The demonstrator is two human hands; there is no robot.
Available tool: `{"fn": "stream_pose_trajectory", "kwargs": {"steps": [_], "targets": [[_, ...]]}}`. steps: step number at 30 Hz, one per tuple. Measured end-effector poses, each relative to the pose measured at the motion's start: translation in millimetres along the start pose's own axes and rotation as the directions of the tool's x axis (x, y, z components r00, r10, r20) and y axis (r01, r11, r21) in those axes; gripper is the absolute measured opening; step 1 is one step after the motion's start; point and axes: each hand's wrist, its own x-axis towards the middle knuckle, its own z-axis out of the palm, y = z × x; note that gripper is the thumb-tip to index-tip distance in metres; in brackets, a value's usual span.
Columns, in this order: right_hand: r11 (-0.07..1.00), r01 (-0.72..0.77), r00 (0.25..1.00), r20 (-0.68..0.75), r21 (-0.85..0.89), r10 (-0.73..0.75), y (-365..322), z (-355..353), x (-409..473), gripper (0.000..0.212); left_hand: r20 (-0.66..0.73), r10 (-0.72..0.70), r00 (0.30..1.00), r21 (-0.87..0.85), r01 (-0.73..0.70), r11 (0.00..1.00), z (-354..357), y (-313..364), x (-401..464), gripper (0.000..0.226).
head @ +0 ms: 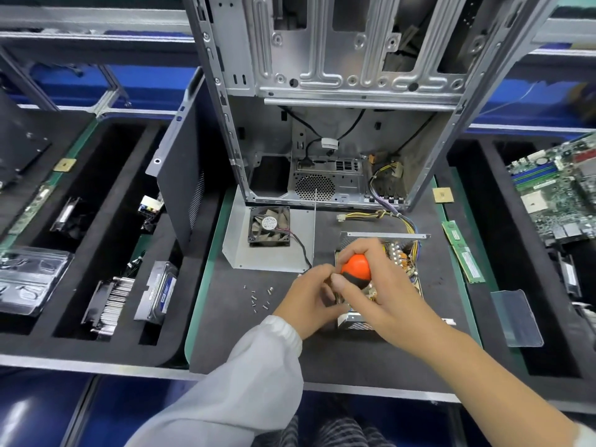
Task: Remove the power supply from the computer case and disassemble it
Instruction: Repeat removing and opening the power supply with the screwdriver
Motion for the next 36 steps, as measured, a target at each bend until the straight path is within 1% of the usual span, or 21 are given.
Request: {"fn": "stream_pose_trajectory", "kwargs": {"steps": [2,4,5,7,8,10,11,13,16,18,20,22,24,26,28,30,32,33,34,35,36], "targets": [[0.997,0.042,0.999,0.019,-0.061,-0.041,-5.6,-5.5,5.2,0.016,0.062,0.086,0.994,-0.060,-0.082,0.995,-11.3,12.8,0.6,0.029],[0.965,0.122,0.992,0.003,-0.231,-0.125,-12.2,-11.1,11.4,0.029,0.098,0.102,0.990,-0.164,-0.085,0.983,-18.2,22.4,0.6,0.030],[0.919,0.138,0.989,-0.002,-0.368,-0.149,-16.3,-14.3,14.4,0.037,0.105,0.103,0.989,-0.195,-0.081,0.977,-20.2,25.4,0.7,0.031],[0.767,0.116,0.991,0.017,-0.631,-0.135,-25.3,-21.1,18.7,0.052,0.130,0.110,0.985,-0.256,-0.074,0.964,-23.6,31.5,-0.5,0.030],[0.691,0.101,0.994,0.050,-0.716,-0.093,-29.5,-23.8,19.8,0.056,0.141,0.126,0.982,-0.283,-0.082,0.956,-26.3,35.7,-1.3,0.027],[0.591,0.105,0.993,0.122,-0.800,-0.012,-32.1,-26.8,20.6,0.054,0.160,0.168,0.973,-0.336,-0.107,0.936,-33.2,42.6,-1.7,0.026],[0.571,0.123,0.988,0.155,-0.812,0.009,-30.4,-28.9,22.0,0.049,0.173,0.185,0.967,-0.358,-0.113,0.927,-36.9,43.5,-0.4,0.028],[0.585,0.164,0.973,0.226,-0.794,0.035,-27.3,-34.9,28.2,0.040,0.208,0.172,0.963,-0.370,-0.086,0.925,-43.3,41.2,3.8,0.031],[0.637,0.227,0.943,0.329,-0.737,0.044,-28.8,-46.2,33.5,0.038,0.290,0.126,0.949,-0.350,-0.017,0.937,-48.8,34.1,10.7,0.025],[0.690,0.230,0.923,0.378,-0.687,0.069,-33.0,-54.2,32.6,0.036,0.317,0.123,0.940,-0.329,-0.012,0.944,-47.6,34.2,12.3,0.025],[0.734,0.219,0.887,0.445,-0.642,0.124,-36.7,-63.4,32.8,0.031,0.332,0.132,0.934,-0.316,-0.022,0.948,-44.0,36.2,13.4,0.030],[0.740,0.231,0.836,0.519,-0.631,0.181,-37.0,-72.7,36.2,0.027,0.321,0.127,0.938,-0.324,-0.017,0.946,-40.4,37.2,14.8,0.034],[0.706,0.292,0.776,0.592,-0.645,0.220,-36.3,-78.0,40.3,0.025,0.314,0.118,0.942,-0.341,-0.004,0.940,-37.5,36.7,17.0,0.035],[0.604,0.435,0.712,0.666,-0.668,0.224,-37.6,-77.9,42.9,0.026,0.325,0.115,0.939,-0.346,0.004,0.938,-34.5,37.7,18.0,0.036],[0.485,0.574,0.652,0.726,-0.660,0.217,-40.3,-74.2,43.4,0.047,0.355,0.119,0.927,-0.337,0.008,0.942,-31.4,39.6,17.4,0.037],[0.461,0.604,0.641,0.740,-0.650,0.203,-44.6,-73.8,43.2,0.056,0.375,0.117,0.920,-0.341,0.019,0.940,-28.8,38.0,17.5,0.031],[0.516,0.583,0.631,0.750,-0.627,0.198,-46.4,-75.9,43.2,0.048,0.369,0.106,0.923,-0.333,0.025,0.943,-28.4,36.1,16.1,0.026],[0.582,0.519,0.660,0.726,-0.625,0.191,-47.9,-75.5,43.0,0.037,0.364,0.105,0.926,-0.324,0.020,0.946,-28.9,36.6,15.1,0.027],[0.654,0.419,0.709,0.677,-0.630,0.199,-51.0,-74.2,43.2,0.032,0.356,0.105,0.929,-0.312,0.013,0.950,-29.0,36.3,14.9,0.029],[0.679,0.315,0.754,0.609,-0.663,0.245,-54.1,-71.0,44.5,0.041,0.348,0.100,0.932,-0.300,0.010,0.954,-29.4,35.8,15.8,0.027],[0.663,0.245,0.782,0.548,-0.707,0.296,-57.9,-65.7,45.7,0.052,0.337,0.089,0.937,-0.291,0.014,0.957,-29.4,34.1,17.4,0.024]]}}
